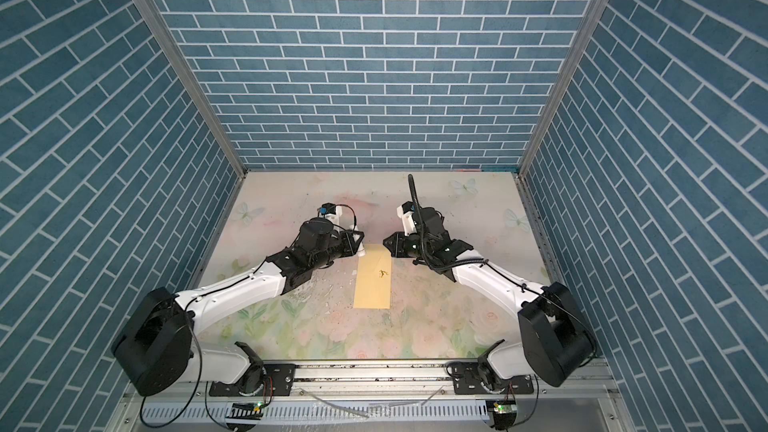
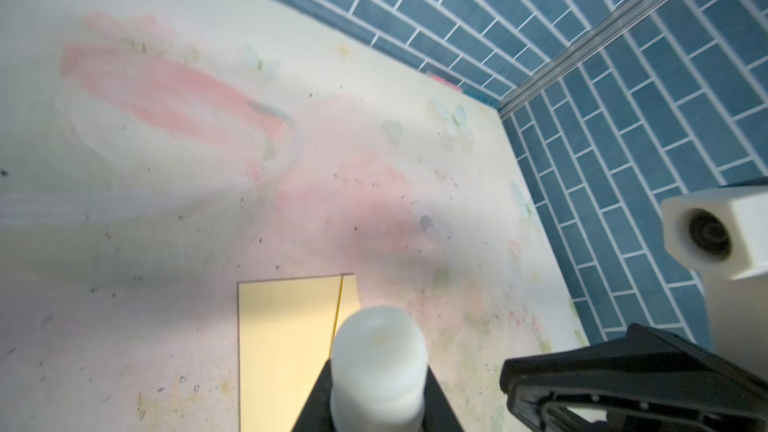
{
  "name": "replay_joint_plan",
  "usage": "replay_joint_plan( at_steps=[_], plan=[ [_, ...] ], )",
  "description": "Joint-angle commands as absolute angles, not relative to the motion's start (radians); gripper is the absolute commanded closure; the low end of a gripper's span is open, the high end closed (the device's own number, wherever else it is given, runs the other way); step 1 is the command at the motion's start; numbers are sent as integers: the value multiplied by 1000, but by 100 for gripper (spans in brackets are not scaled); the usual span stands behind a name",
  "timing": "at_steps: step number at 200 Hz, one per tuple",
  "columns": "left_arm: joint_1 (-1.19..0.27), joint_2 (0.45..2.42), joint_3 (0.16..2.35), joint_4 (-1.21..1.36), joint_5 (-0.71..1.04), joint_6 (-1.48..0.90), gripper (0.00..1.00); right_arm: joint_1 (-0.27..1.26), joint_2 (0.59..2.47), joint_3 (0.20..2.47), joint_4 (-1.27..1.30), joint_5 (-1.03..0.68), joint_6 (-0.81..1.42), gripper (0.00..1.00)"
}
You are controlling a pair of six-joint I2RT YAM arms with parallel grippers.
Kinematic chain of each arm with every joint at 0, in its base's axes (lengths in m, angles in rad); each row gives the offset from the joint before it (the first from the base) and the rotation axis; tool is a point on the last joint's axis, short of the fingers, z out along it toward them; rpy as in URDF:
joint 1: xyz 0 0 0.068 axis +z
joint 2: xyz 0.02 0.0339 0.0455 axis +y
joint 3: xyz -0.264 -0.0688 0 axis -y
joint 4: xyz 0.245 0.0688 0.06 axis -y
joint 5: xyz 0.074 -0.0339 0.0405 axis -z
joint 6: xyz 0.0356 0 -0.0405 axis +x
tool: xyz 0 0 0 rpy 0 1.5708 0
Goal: Place the letter into the envelope and seal it
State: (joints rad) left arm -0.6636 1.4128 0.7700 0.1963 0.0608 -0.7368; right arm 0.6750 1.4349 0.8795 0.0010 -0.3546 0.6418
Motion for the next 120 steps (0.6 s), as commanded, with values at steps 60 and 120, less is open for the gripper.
replay_joint_plan(
  at_steps=[60,120],
  plan=[
    [-663,1553,749,253,54,-801,100,757,1663,935,-41,-313,704,100],
    [-663,1634,723,294,51,-825,100,783,1770,973,-45,-317,724,100]
  ],
)
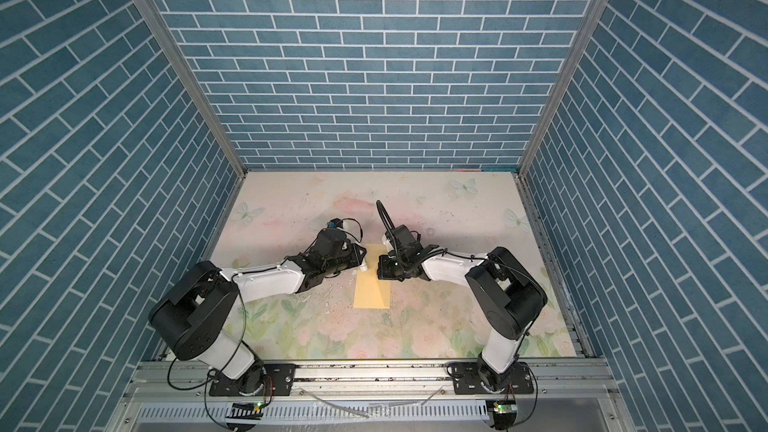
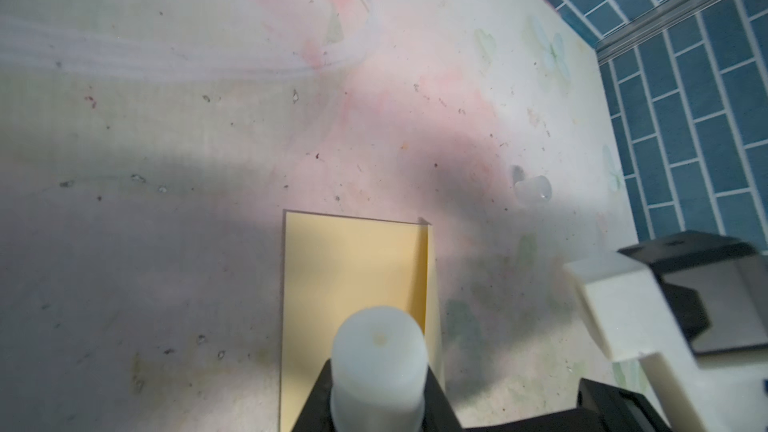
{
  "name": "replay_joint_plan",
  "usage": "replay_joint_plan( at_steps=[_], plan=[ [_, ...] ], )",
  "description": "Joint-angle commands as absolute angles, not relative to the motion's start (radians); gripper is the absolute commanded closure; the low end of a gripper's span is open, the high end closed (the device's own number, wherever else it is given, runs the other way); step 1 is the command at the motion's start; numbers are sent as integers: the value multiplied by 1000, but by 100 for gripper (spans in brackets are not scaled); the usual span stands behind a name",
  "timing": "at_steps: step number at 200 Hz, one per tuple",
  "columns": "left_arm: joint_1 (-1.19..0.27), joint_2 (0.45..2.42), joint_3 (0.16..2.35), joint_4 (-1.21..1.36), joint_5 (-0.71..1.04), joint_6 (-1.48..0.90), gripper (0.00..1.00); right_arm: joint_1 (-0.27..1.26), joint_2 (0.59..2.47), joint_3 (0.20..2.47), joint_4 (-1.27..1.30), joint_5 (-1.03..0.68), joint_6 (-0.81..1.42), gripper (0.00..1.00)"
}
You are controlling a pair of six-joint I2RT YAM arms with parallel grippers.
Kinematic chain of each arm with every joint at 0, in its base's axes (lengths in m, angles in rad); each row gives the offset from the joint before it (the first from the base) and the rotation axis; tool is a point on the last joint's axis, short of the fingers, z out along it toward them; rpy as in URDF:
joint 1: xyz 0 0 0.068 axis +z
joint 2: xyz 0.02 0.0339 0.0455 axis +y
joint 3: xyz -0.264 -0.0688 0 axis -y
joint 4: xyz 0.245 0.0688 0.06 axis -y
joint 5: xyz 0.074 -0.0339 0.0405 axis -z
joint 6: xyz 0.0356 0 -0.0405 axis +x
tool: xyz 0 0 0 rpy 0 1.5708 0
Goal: Place the letter into the envelope and seal it
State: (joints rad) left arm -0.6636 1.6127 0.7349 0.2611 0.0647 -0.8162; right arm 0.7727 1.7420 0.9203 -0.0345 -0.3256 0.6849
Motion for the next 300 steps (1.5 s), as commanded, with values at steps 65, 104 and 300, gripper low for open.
replay_joint_plan(
  at_steps=[65,104,300],
  plan=[
    [-663,1679,718,304,48,-827,100,785,1839,983,-48,-333,723,100],
    [-663,1700,715,305,44,-831,100,789,1871,998,-73,-337,715,100],
    [-663,1727,710,299,34,-830,100,781,1940,986,-38,-287,762,100]
  ],
)
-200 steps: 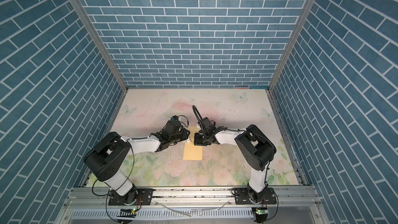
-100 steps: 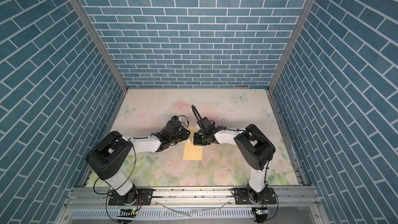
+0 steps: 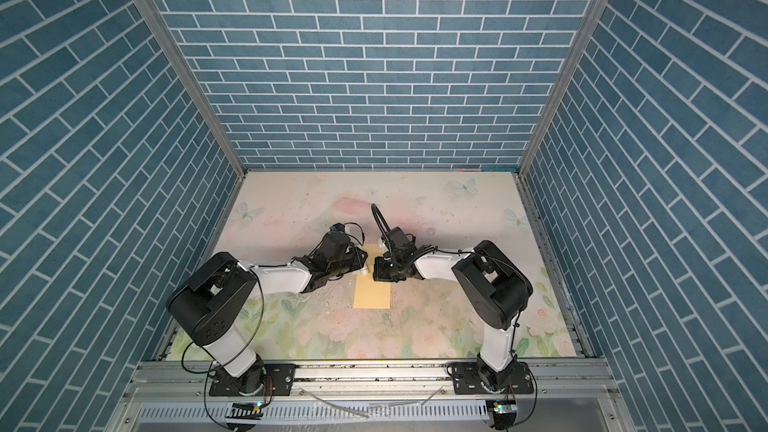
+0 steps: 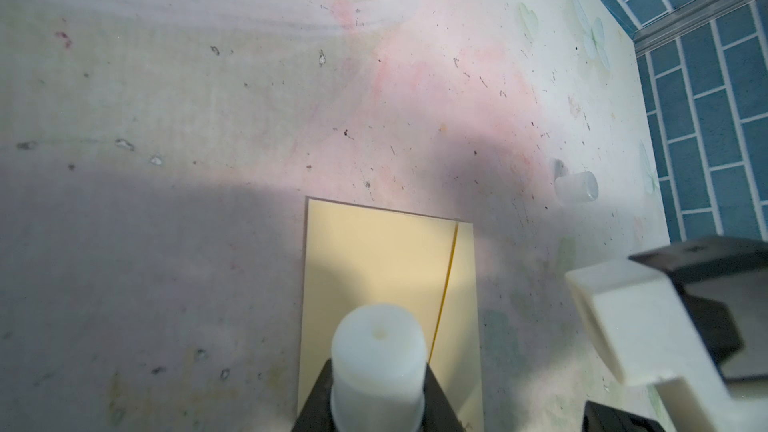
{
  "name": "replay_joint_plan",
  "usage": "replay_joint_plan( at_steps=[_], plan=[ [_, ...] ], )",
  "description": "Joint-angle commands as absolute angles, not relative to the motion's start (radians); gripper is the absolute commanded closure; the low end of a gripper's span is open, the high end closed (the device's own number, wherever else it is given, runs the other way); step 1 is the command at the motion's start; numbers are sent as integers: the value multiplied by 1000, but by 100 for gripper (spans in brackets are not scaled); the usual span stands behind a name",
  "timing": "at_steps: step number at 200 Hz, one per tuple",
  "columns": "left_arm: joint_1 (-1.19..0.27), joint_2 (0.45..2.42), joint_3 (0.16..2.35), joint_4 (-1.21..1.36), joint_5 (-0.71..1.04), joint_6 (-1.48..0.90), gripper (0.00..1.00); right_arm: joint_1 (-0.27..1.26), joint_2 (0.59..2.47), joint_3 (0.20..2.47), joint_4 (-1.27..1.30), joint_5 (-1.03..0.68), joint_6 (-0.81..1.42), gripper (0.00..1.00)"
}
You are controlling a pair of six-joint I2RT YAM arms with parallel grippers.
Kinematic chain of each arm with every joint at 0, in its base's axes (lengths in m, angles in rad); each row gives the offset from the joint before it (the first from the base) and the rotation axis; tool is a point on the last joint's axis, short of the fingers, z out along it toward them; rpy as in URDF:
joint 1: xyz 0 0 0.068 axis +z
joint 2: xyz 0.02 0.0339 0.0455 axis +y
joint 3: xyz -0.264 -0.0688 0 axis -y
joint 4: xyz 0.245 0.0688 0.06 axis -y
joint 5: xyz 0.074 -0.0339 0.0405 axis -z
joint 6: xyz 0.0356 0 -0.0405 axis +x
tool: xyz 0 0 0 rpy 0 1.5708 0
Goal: Place the letter into the envelope and seal it
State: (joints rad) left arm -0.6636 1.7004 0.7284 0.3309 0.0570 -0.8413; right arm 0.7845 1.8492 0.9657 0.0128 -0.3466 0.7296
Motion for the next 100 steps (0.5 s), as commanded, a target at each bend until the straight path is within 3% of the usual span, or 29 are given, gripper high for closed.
replay_joint_plan(
  at_steps=[1,42,100],
  plan=[
    [-663,1727,710,299,34,-830,100,780,1941,986,-38,-286,762,100],
    [-663,1717,703,295,26,-827,100,739,1889,922,-9,-279,773,100],
    [-663,1724,710,296,30,-830,100,715,1814,875,221,-456,835,100]
  ],
)
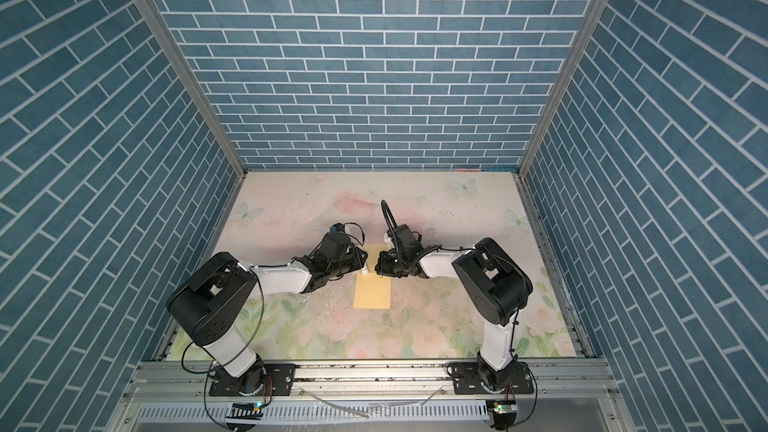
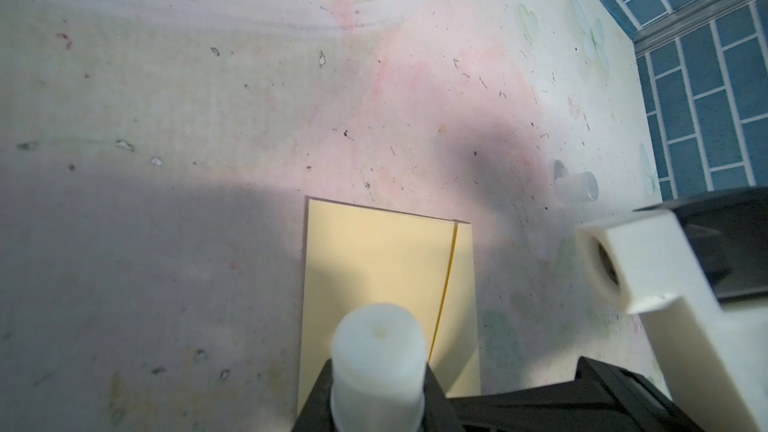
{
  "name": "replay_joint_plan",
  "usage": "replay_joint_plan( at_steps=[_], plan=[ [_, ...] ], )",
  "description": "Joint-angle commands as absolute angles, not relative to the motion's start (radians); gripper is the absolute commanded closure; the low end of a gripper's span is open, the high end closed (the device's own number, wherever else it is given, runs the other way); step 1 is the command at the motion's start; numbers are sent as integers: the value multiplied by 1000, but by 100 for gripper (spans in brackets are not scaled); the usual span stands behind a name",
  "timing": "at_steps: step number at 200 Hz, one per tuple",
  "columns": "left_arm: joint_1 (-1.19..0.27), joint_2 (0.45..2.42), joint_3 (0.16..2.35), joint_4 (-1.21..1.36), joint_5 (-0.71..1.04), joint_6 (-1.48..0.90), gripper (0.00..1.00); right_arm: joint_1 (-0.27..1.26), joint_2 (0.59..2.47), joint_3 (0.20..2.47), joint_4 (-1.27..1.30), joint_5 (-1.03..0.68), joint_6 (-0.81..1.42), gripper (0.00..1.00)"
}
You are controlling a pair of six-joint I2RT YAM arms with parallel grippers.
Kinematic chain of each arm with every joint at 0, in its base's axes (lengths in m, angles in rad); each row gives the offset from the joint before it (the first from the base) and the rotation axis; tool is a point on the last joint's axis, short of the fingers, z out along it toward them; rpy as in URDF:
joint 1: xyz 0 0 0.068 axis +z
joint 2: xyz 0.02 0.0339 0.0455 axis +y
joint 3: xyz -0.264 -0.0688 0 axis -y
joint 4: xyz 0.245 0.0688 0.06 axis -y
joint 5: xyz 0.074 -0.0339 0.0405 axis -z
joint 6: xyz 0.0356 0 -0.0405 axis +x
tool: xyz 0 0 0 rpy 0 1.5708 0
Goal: Place the letter into the envelope and seal it
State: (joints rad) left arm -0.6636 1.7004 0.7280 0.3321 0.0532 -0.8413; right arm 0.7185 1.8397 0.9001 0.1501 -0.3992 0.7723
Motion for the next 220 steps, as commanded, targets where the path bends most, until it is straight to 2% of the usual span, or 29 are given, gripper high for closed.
replay_joint_plan(
  at_steps=[1,39,65,97,138,179,220],
  plan=[
    [-663,1724,710,295,31,-830,100,715,1814,875,223,-456,835,100],
    [-663,1712,712,293,36,-827,100,713,1784,880,169,-445,809,100],
    [-663,1673,723,282,49,-824,100,713,1672,840,210,-413,778,100],
    [-663,1577,775,216,65,-777,100,713,1488,837,134,-339,649,70],
    [-656,1418,868,73,90,-860,100,720,1278,817,76,-272,460,42],
    [-591,1347,941,26,244,-1148,100,777,1150,715,312,-221,308,25],
    [-571,1325,970,85,377,-1377,100,835,1130,566,658,-146,18,25]
  ],
)
